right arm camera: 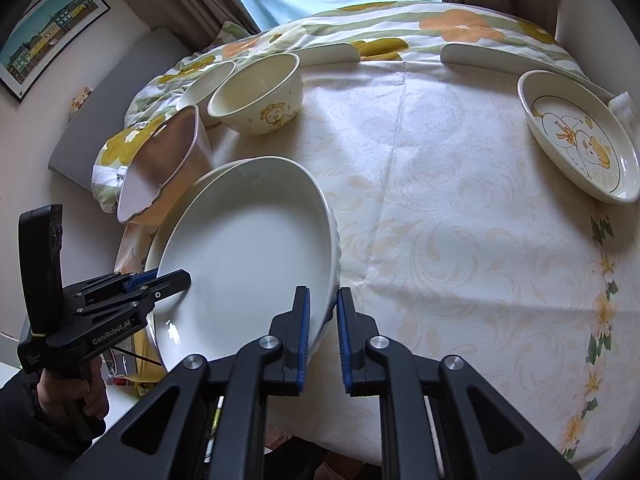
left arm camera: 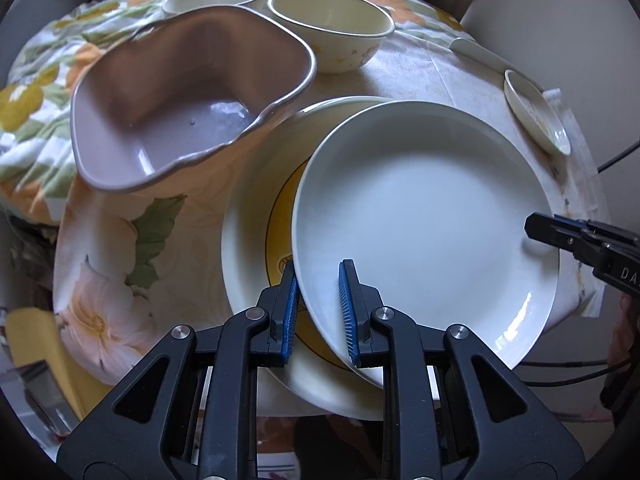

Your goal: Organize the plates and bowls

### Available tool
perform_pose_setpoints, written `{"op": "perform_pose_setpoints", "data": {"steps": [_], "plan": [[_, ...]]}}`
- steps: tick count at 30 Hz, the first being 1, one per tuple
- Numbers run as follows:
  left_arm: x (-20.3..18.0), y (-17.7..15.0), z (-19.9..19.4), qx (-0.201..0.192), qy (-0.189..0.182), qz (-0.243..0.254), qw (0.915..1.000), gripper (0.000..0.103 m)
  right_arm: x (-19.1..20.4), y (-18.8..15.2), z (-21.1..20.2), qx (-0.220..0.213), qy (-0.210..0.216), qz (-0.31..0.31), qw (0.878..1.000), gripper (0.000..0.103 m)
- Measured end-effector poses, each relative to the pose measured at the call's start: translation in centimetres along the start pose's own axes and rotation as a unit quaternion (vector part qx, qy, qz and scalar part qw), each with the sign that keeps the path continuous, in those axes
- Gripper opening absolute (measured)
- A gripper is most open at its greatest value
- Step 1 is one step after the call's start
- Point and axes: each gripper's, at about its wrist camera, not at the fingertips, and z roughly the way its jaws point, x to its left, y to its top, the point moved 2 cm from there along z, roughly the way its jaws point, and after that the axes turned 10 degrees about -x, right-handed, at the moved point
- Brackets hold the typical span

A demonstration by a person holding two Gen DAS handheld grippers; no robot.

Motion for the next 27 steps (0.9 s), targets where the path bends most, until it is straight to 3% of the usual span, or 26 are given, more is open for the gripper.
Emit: {"op": "perform_pose_setpoints", "data": {"steps": [10, 27], "plan": [[-0.8, -0.1, -0.6, -0.013, 0.065, 0.073, 0.9951, 0.017, 1.8, -0.2, 0.8, -0.004, -0.031, -0.064, 0.997, 0.012], [-1.1, -0.6, -1.9, -0.019, 0.086, 0.086, 0.9924, 0.017, 2.7, -0.2, 1.0, -0.008, -0.052, -0.106, 0.993, 0.012]]}}
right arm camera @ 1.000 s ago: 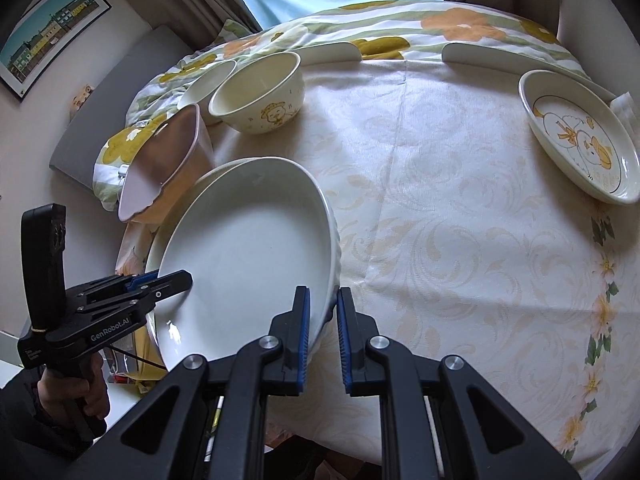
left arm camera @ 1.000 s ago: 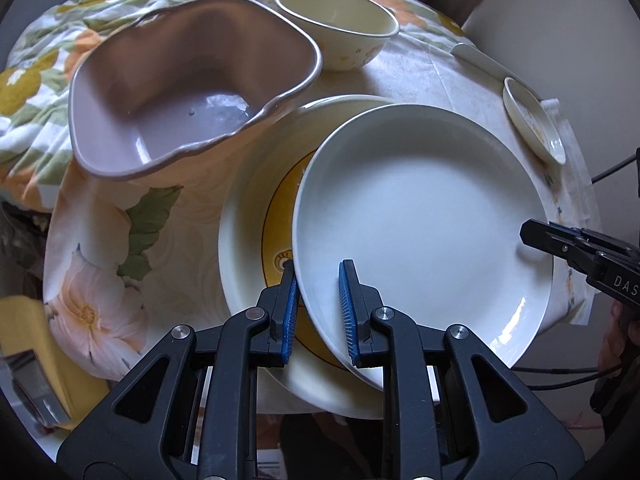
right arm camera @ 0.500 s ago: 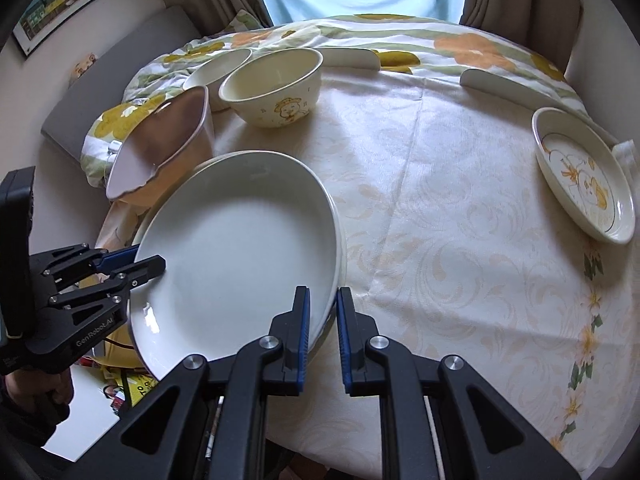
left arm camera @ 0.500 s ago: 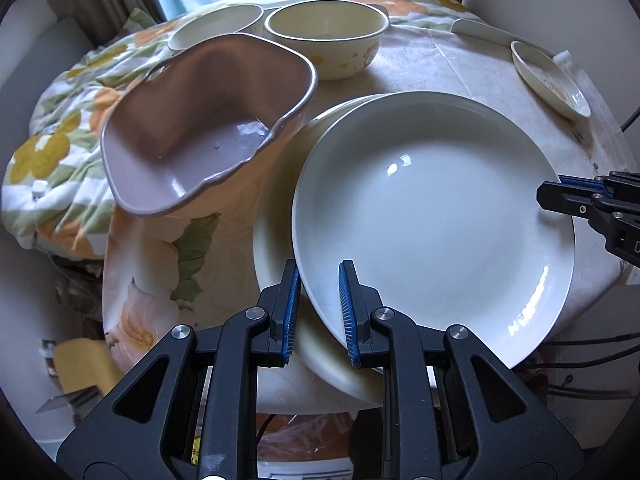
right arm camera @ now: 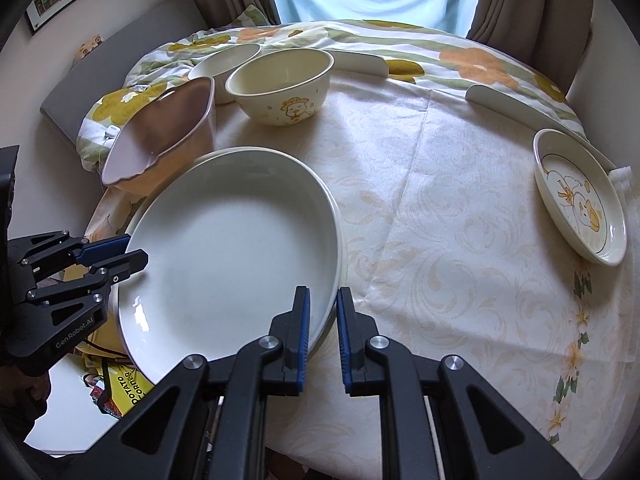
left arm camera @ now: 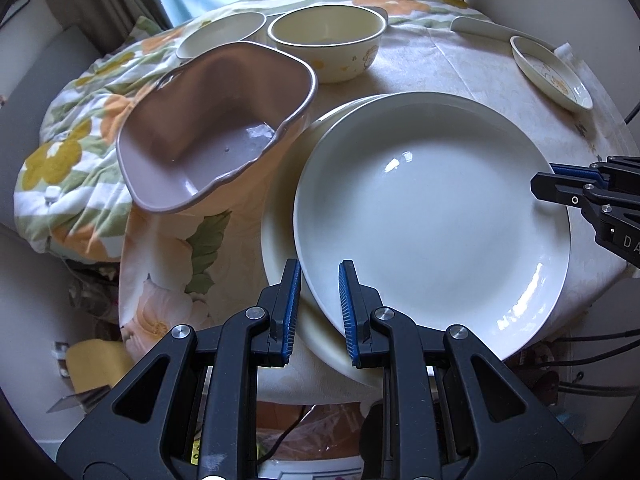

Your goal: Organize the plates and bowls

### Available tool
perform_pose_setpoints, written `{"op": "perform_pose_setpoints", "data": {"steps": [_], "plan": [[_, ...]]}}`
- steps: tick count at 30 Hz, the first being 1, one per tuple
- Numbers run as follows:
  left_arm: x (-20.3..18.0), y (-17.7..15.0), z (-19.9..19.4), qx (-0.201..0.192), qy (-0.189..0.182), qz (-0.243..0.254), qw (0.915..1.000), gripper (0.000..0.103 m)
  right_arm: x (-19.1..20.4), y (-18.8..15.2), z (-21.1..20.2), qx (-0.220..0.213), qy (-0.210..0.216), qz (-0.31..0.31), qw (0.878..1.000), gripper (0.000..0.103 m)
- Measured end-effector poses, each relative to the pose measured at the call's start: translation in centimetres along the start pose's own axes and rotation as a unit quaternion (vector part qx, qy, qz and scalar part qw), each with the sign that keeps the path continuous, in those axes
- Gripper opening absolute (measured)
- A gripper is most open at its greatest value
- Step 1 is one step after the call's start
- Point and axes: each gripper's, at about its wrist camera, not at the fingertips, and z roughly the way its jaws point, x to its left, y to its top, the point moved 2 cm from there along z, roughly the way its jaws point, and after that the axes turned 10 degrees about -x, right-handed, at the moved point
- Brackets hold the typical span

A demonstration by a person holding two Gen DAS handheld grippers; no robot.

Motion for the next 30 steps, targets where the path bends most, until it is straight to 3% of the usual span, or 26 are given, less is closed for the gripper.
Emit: {"op": "perform_pose_setpoints", "data": {"steps": [6, 10, 18, 25, 27, 29, 30], "plan": [[0.3, 0.0, -0.6, -0.006, 0.017, 0.002, 0.9998, 0.017, 0.5, 0.1, -0.3, -0.007, 0.006, -0.006, 1.000, 0.012], [0.7, -0.1, -0.8, -0.007, 0.010, -0.008, 0.9999, 0.017, 1.4, 0.2, -0.1, -0.006, -0.005, -0.028, 1.000, 0.012], [1.4, 0.1, -1.1, -0.004, -0.001, -0.035, 0.9994, 0.017, 1.0, 0.2, -0.3, -0.001, 0.007, -0.013, 1.000, 0.012], [0.4, 1.9, -4.2, -0.042, 0.002, -0.036, 0.9985, 0.017, -0.2, 1.0, -3.2, -0.027, 0.021, 0.030, 0.999, 0.012], [-0.3, 2.7, -5.2, -0.056, -0.005, -0.036, 0.9978, 0.017, -1.0, 1.0, -4.8, -0.044, 0.021, 0.042, 0.998, 0.022], [-1.3, 3.5, -6.1, -0.066, -0.005, -0.034, 0.9972, 0.017, -1.8, 0.9, -6.4, -0.061, 0.018, 0.051, 0.997, 0.065], [-1.9, 3.9, -6.5, -0.069, -0.007, -0.030, 0.9971, 0.017, -2.4, 0.8, -7.4, -0.072, 0.019, 0.059, 0.996, 0.073]]}}
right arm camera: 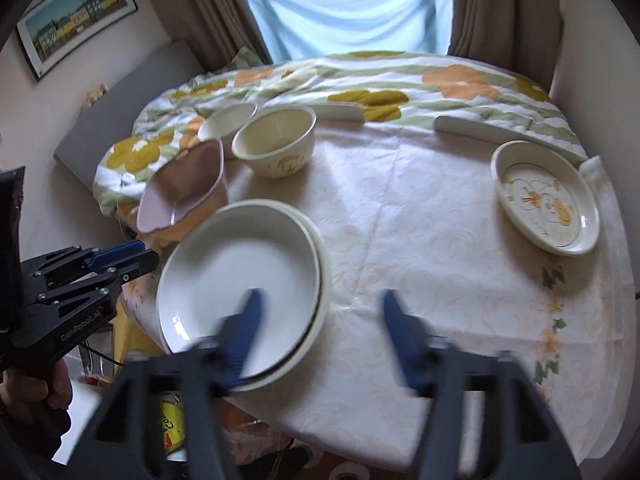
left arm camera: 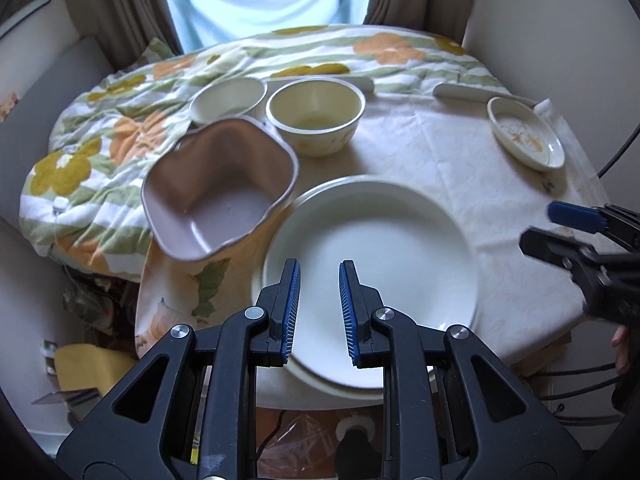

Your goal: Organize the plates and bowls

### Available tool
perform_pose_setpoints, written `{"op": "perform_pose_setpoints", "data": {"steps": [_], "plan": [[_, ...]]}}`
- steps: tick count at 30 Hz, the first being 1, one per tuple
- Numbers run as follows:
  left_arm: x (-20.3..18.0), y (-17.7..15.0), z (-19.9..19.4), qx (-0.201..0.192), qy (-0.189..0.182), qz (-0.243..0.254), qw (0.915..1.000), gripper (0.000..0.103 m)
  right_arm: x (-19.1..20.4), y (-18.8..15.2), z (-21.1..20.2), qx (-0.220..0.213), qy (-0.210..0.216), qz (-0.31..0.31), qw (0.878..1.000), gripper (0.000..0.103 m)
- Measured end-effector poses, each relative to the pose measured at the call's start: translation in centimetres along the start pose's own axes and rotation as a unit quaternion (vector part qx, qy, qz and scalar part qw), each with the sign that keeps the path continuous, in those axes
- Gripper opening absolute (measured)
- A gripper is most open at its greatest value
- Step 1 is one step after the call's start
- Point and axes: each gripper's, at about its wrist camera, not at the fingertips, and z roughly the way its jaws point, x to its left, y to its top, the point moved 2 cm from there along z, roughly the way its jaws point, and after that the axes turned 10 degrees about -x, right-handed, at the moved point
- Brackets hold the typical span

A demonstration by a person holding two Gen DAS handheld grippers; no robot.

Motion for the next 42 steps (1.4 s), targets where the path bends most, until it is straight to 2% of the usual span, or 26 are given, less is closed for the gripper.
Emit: {"op": "perform_pose_setpoints", "data": {"steps": [1, 4, 8, 13, 15, 20, 22, 23, 24, 26, 28, 32, 34, 37, 42], "plan": [[-0.4, 0.4, -0.2, -0.002, -0.004, 0.003, 1.0000, 0.017, -0.4, 0.1, -0.8, -0.007, 0.001, 0.006, 1.000, 0.077], [-2.8, 1.8, -0.9, -0.012, -0.017, 0.013, 0.9997, 0.018, -2.3, 0.2, -3.4, -0.026, -0.005, 0.019, 0.999, 0.077], [-6.4, 3.5, -1.3, -0.020, -0.038, 0.025, 0.9988, 0.018, -5.3, 0.0, -7.1, -0.058, -0.016, 0.032, 0.998, 0.092], [-12.3, 6.1, -1.3, -0.036, -0.072, 0.053, 0.9954, 0.018, -10.1, -0.4, -11.1, -0.094, -0.035, 0.056, 0.993, 0.095], [-14.7, 7.1, -0.9, -0.031, -0.087, 0.058, 0.9940, 0.018, -12.1, -0.5, -12.3, -0.104, -0.043, 0.068, 0.991, 0.102], [-20.1, 8.9, 2.2, -0.002, -0.109, 0.086, 0.9904, 0.020, -16.3, -0.7, -13.9, -0.121, -0.040, 0.096, 0.987, 0.102], [-21.3, 9.4, 3.6, 0.015, -0.126, 0.088, 0.9880, 0.031, -17.6, -0.9, -13.7, -0.119, -0.051, 0.108, 0.986, 0.102], [-21.8, 9.6, 4.3, 0.025, -0.139, 0.084, 0.9863, 0.063, -18.3, -0.9, -13.4, -0.115, -0.053, 0.121, 0.984, 0.102], [-22.2, 10.0, 5.1, 0.034, -0.152, 0.080, 0.9846, 0.102, -18.8, -1.0, -13.1, -0.113, -0.051, 0.134, 0.983, 0.102], [-22.8, 11.0, 6.5, 0.036, -0.162, 0.080, 0.9829, 0.102, -19.6, -1.1, -12.4, -0.112, -0.047, 0.153, 0.981, 0.102], [-23.7, 11.8, 8.4, 0.056, -0.170, 0.093, 0.9796, 0.102, -20.2, -1.0, -11.4, -0.104, -0.059, 0.165, 0.979, 0.102], [-24.6, 13.8, 11.9, 0.078, -0.188, 0.115, 0.9724, 0.102, -21.6, -0.5, -9.0, -0.068, -0.076, 0.210, 0.972, 0.102], [-25.0, 14.9, 13.8, 0.085, -0.211, 0.120, 0.9664, 0.102, -22.2, -0.1, -8.1, -0.068, -0.088, 0.239, 0.964, 0.102], [-25.4, 16.9, 17.0, 0.099, -0.238, 0.125, 0.9581, 0.102, -23.5, 0.9, -6.1, -0.060, -0.133, 0.278, 0.950, 0.102], [-26.6, 18.9, 21.7, 0.122, -0.269, 0.148, 0.9441, 0.102, -25.6, 1.4, -2.0, -0.055, -0.125, 0.356, 0.924, 0.102]]}}
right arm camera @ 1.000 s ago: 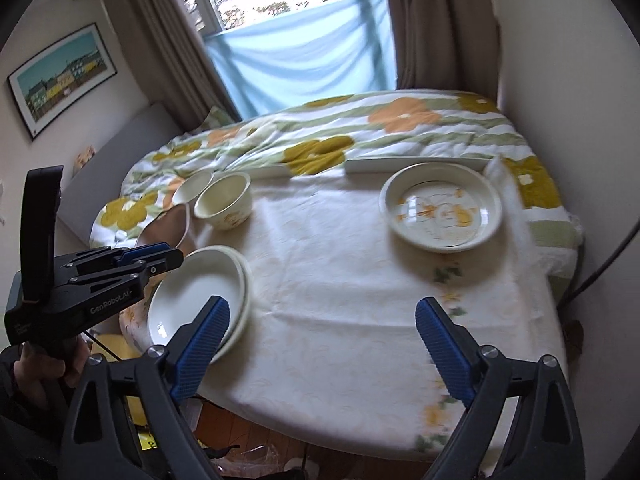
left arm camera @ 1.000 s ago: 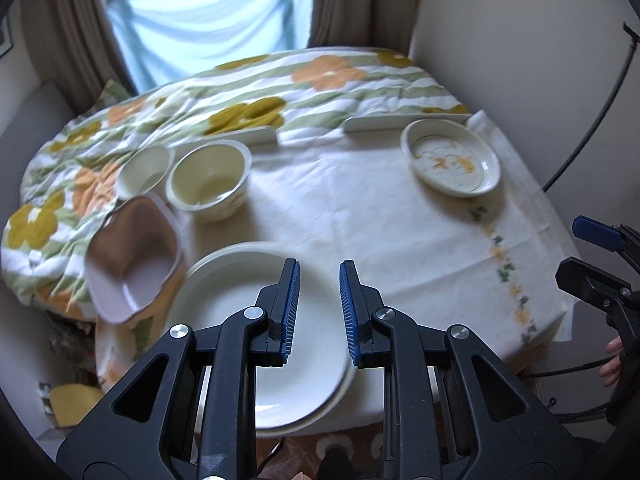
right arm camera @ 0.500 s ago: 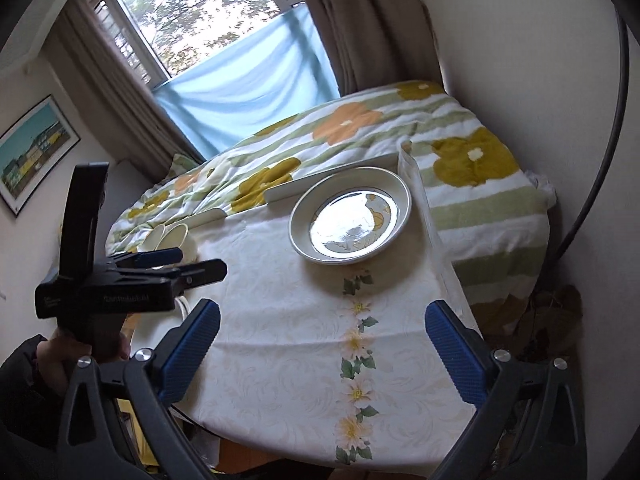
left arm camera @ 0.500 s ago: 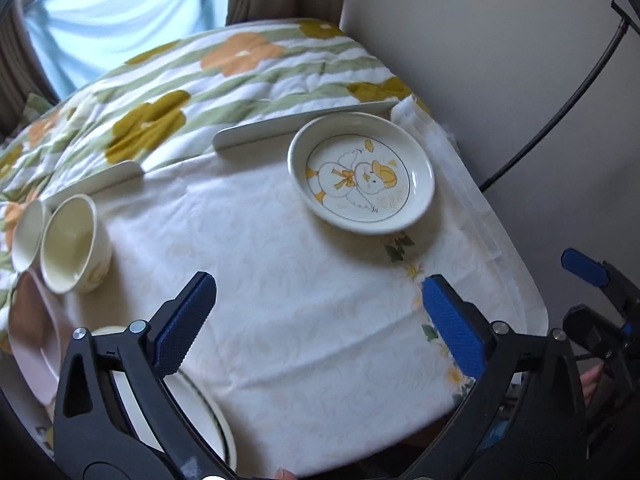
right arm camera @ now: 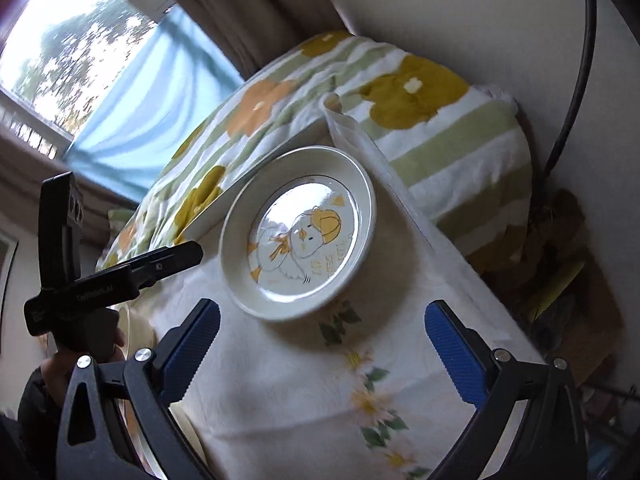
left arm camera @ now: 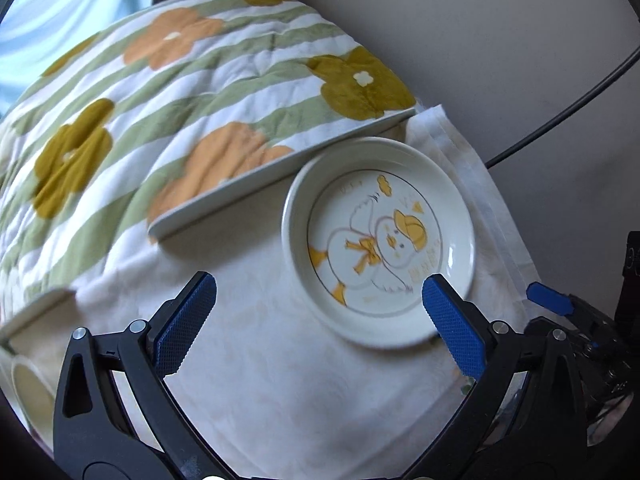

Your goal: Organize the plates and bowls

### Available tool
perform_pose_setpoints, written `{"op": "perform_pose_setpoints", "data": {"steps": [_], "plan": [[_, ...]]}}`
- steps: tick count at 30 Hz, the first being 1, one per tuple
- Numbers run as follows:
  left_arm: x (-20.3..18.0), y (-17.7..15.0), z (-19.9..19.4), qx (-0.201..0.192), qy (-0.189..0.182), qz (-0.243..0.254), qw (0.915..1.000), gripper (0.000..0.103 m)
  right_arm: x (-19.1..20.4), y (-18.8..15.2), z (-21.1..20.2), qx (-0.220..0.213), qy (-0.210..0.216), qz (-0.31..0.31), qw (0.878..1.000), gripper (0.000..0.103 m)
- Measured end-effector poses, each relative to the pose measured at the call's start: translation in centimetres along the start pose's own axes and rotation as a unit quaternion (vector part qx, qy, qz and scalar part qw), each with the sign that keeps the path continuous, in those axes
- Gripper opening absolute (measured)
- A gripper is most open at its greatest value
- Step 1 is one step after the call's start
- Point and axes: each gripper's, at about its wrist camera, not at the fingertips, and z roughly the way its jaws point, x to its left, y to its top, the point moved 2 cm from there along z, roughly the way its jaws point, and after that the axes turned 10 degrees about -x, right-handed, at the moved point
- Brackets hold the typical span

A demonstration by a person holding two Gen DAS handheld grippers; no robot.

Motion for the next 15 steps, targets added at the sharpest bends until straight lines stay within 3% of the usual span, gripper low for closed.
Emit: {"op": "perform_pose_setpoints", "data": {"steps": [3, 4, 6, 7, 9, 13, 14, 15], "plan": [[0.6, 0.9, 2.6, 0.017, -0.023, 0.012, 0.9995, 0.097, -0.3, 0.2, 2.2, 0.001, -0.018, 0.025, 1.000, 0.086], [0.7, 1.1, 3.4, 0.024, -0.032, 0.015, 0.9991, 0.092, -0.4, 0.2, 2.9, 0.003, -0.025, 0.032, 0.999, 0.075], [0.9, 1.3, 4.9, 0.036, -0.041, 0.020, 0.9983, 0.072, -0.7, 0.1, 4.1, 0.004, -0.037, 0.043, 0.998, 0.062], [0.9, 1.3, 5.6, 0.043, -0.046, 0.023, 0.9977, 0.067, -0.9, 0.0, 4.6, 0.004, -0.041, 0.047, 0.998, 0.055], [1.0, 1.2, 6.4, 0.052, -0.053, 0.026, 0.9969, 0.051, -1.0, 0.0, 5.3, 0.000, -0.049, 0.053, 0.997, 0.049], [1.0, 1.2, 7.1, 0.050, -0.057, 0.037, 0.9964, 0.037, -1.1, -0.1, 6.3, -0.005, -0.061, 0.056, 0.997, 0.032], [0.9, 1.3, 7.1, 0.048, -0.054, 0.043, 0.9965, 0.027, -1.1, -0.1, 6.4, -0.007, -0.063, 0.055, 0.996, 0.029], [0.9, 1.3, 7.1, 0.046, -0.047, 0.048, 0.9967, 0.023, -1.1, -0.1, 6.5, -0.010, -0.066, 0.052, 0.996, 0.025]]}}
